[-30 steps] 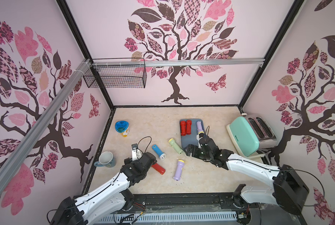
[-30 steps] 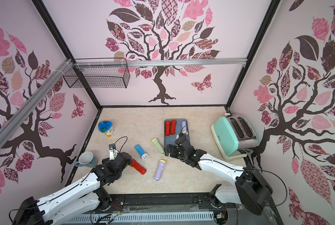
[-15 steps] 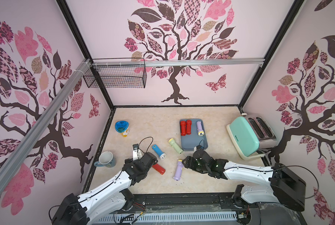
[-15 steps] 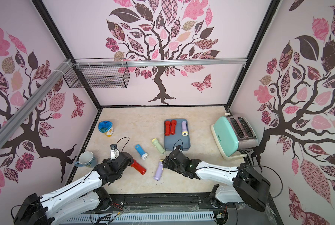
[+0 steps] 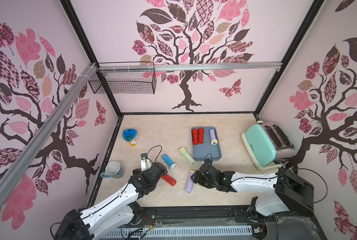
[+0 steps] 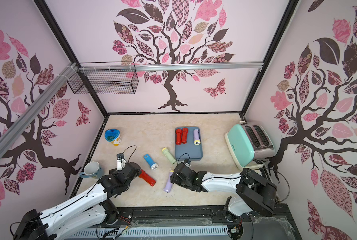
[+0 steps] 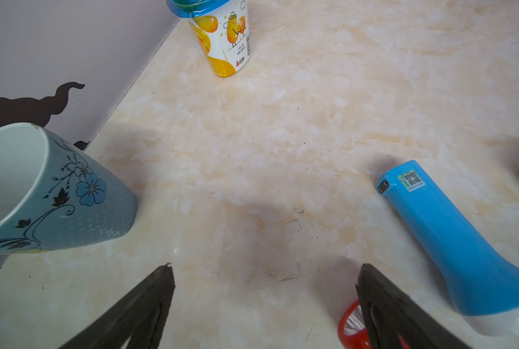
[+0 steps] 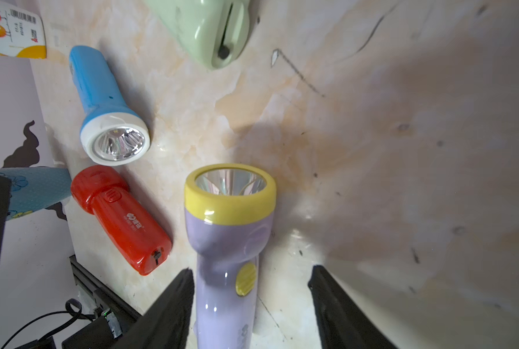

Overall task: Put the flashlights into the storage boxes
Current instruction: Pick up the flashlight from the center of the board.

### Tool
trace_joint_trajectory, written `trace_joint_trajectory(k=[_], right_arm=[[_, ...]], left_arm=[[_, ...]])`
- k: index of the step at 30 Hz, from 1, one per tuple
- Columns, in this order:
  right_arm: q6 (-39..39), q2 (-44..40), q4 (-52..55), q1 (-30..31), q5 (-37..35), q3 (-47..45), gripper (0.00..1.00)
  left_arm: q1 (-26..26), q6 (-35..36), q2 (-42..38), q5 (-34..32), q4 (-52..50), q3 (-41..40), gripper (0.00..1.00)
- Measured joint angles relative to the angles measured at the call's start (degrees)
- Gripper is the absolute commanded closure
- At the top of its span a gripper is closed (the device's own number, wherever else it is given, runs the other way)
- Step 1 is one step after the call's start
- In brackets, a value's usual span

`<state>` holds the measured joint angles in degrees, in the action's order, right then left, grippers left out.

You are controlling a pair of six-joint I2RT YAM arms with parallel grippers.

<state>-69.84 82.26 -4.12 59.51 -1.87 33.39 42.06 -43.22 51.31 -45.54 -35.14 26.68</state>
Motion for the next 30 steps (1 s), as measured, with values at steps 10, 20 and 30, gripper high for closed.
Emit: trace_joint_trajectory(k=[10, 20, 30], right_arm=[[2.12, 8.28, 4.09, 1.88, -2.91, 7.98, 0.49], [11.04, 11.72, 9.62, 1.88, -5.99, 12.52, 0.55], [23.69, 17.11, 16.68, 1.88, -7.67, 20.39, 0.44]], left_arm=[[0.0, -0.02, -0.09, 0.04, -0.13, 0.0, 0.02], [0.0, -0.28, -0.83, -0.44, -0.55, 0.0, 0.03], [0.0, -0.46, -0.98, -0.31, -0.42, 0.0, 0.02]])
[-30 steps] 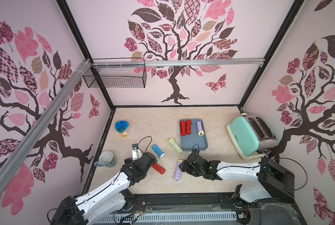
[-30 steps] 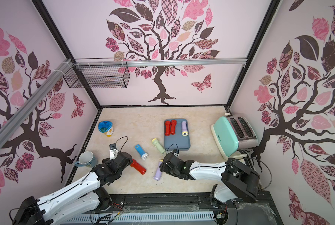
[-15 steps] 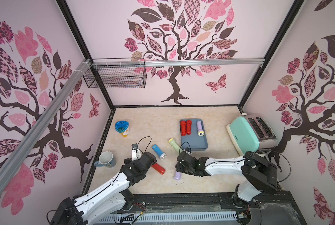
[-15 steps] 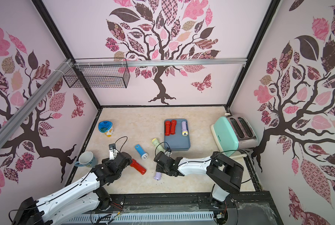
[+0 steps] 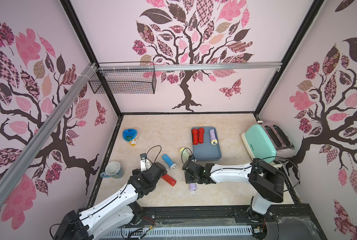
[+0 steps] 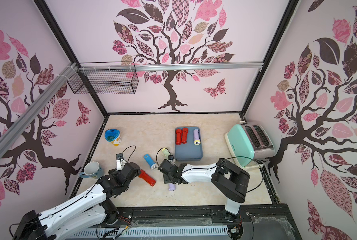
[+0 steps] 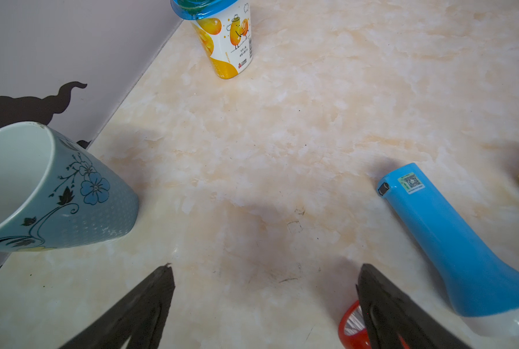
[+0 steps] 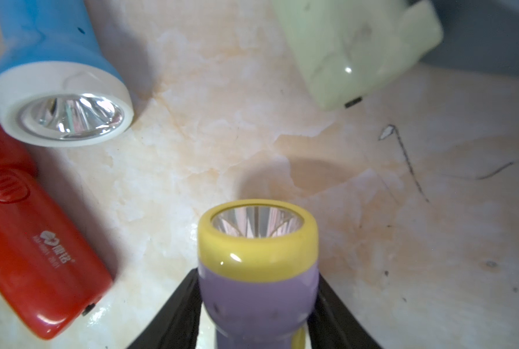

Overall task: Put the flashlights into the storage boxes
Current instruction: Pick up the flashlight from the center of the board, then place the flashlight at the storage box.

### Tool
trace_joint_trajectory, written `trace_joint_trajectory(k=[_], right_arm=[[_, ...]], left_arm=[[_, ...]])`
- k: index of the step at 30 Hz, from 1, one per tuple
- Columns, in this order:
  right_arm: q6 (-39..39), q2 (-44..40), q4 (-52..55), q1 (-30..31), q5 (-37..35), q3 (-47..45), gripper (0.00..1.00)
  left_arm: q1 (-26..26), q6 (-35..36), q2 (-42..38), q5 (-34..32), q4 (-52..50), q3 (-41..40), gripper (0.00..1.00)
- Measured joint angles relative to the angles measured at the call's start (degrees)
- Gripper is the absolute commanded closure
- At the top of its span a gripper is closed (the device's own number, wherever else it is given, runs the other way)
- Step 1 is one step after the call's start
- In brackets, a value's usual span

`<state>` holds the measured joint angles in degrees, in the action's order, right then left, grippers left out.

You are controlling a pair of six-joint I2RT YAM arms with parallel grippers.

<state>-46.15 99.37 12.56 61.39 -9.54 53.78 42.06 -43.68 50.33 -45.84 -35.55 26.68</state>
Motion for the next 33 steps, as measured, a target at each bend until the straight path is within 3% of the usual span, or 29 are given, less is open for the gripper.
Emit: trace_joint_trajectory(k=[11, 18, 27, 33], right_arm=[[2.34, -3.78, 2.01, -0.15, -4.44, -2.84, 0.56], [5.29, -7.06, 3.61, -3.54, -8.46, -1.49, 0.57], [13.11, -13.77, 1.9, -16.37, -10.43, 0.9, 0.58], [17.07, -6.62, -0.79, -30.34, -7.23, 10.25, 0.56]], left_arm=[[0.0, 0.55, -0.48, 0.44, 0.61, -0.02, 0.02], [0.0, 0.13, -0.26, 0.46, 0.22, -0.02, 0.02], [0.0, 0.13, -4.61, 0.22, 0.28, -0.04, 0.02], [0.0, 0.15, -6.67, 0.04, 0.31, -0.09, 0.02]])
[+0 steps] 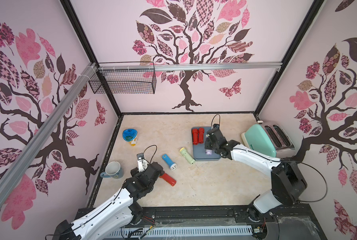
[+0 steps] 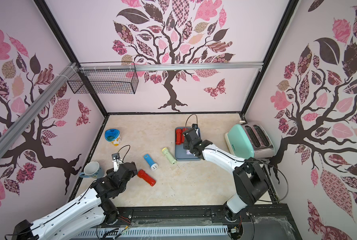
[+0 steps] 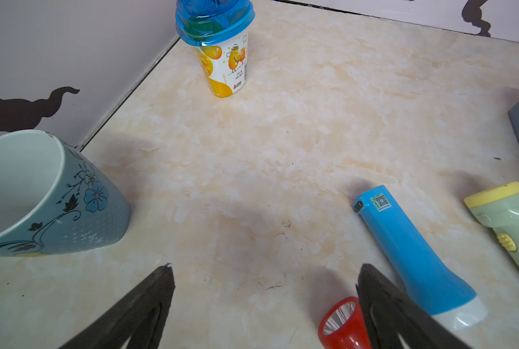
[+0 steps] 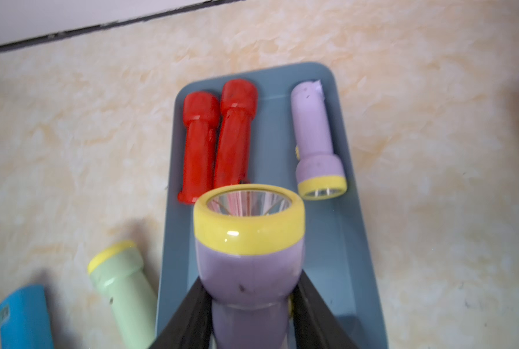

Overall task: Put the flashlights into the storage boxes
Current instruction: Place the flashlight at the storage box.

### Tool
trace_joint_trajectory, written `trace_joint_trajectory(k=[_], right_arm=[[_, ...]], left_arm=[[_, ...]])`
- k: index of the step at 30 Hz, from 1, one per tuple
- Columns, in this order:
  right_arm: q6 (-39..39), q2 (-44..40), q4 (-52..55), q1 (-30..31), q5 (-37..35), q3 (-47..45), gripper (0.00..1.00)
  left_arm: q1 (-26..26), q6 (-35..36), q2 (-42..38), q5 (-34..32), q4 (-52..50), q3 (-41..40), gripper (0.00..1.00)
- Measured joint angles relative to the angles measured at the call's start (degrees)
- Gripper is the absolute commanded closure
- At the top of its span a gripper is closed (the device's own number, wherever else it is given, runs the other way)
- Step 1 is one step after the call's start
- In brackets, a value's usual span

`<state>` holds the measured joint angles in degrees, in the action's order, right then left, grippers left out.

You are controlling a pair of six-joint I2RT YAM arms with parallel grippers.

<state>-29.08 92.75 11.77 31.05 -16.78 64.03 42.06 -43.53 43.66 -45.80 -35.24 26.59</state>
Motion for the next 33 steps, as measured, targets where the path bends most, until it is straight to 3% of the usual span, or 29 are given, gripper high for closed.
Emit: trace_joint_trajectory(k=[5, 11, 19, 33], right_arm=[[3.58, 15.32, -1.29, -7.48, 3.45, 14.32, 0.56], [8.46, 28.28, 0.42, -9.44, 4.35, 26.1, 0.56], [10.97, 30.12, 0.87, -9.38, 6.58, 28.61, 0.55], [9.4, 29.66, -1.18, -9.38, 7.3, 25.14, 0.57]], left_arm=[[0.0, 0.02, -1.11, -0.26, 0.11, -0.17, 0.02], [-0.02, 0.22, -4.24, -0.7, 1.07, -1.55, 0.02], [-0.02, 0.48, -9.14, -0.68, 1.95, -2.99, 0.02], [-0.02, 0.42, -15.63, -0.63, 2.14, -5.18, 0.02]])
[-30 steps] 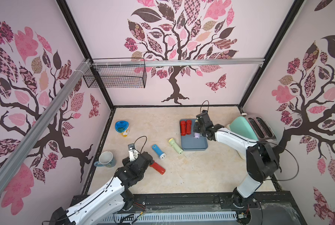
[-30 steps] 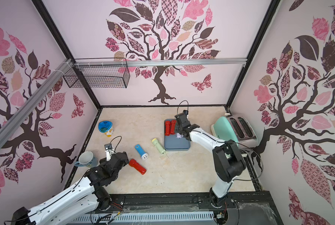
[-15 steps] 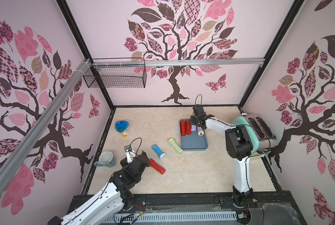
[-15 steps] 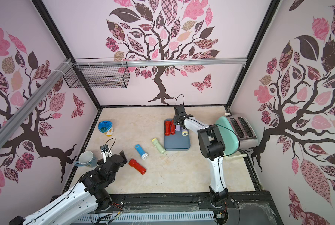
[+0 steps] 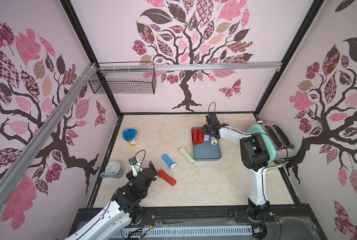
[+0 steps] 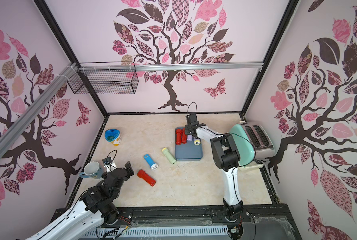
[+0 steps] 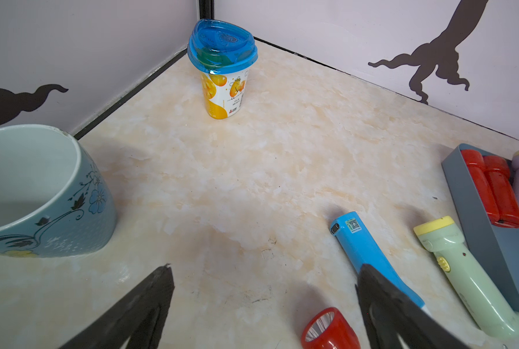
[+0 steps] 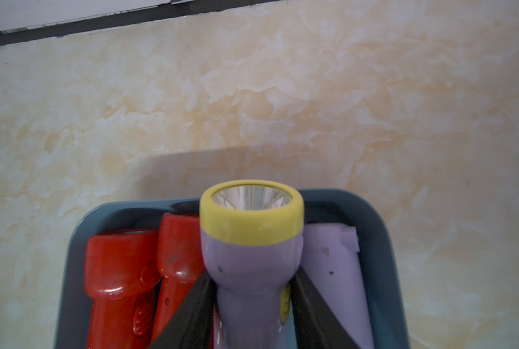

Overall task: Put the flashlights into the storage boxes
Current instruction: Place the flashlight at the storage box.

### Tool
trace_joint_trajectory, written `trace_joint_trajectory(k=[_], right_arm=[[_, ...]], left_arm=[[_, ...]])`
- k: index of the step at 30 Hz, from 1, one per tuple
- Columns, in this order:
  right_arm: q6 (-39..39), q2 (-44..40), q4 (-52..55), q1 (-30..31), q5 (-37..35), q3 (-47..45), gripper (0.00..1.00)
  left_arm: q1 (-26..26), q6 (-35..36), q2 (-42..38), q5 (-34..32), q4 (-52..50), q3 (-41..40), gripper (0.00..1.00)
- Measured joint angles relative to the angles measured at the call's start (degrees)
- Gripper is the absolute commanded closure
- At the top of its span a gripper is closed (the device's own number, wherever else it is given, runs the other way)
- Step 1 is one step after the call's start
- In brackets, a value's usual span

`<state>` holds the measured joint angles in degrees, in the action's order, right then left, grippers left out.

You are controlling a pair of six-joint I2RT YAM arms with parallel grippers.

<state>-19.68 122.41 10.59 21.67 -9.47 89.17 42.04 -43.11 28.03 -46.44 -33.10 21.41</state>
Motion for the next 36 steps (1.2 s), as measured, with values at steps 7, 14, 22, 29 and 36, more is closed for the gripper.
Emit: trace_joint_trajectory(k=[7, 14, 22, 29, 36], right_arm=[[-1.27, -0.72, -1.2, 0.17, 1.01, -4.2, 0.48], [-0.87, -1.7, -0.87, 0.44, 1.73, -4.02, 0.34], [-3.78, -9.68, 1.05, 0.31, 1.97, -5.64, 0.25], [-9.75, -24.15, -1.4, 0.33, 7.37, -17.07, 0.27], [-13.33, -42.91, -10.12, 1.09, 11.23, -45.11, 0.28]], left_arm=[[0.0, -0.28, -3.45, 0.22, -0.17, -1.14, 0.02], [0.0, -0.66, -5.18, 0.13, -0.17, -1.68, 0.02], [0.0, -6.86, 5.99, 4.9, 1.01, 3.3, 0.02], [-0.98, -5.92, 25.49, 8.0, -1.51, 19.04, 0.02], [-6.56, -3.69, 36.57, 18.8, 1.16, 22.12, 0.16]])
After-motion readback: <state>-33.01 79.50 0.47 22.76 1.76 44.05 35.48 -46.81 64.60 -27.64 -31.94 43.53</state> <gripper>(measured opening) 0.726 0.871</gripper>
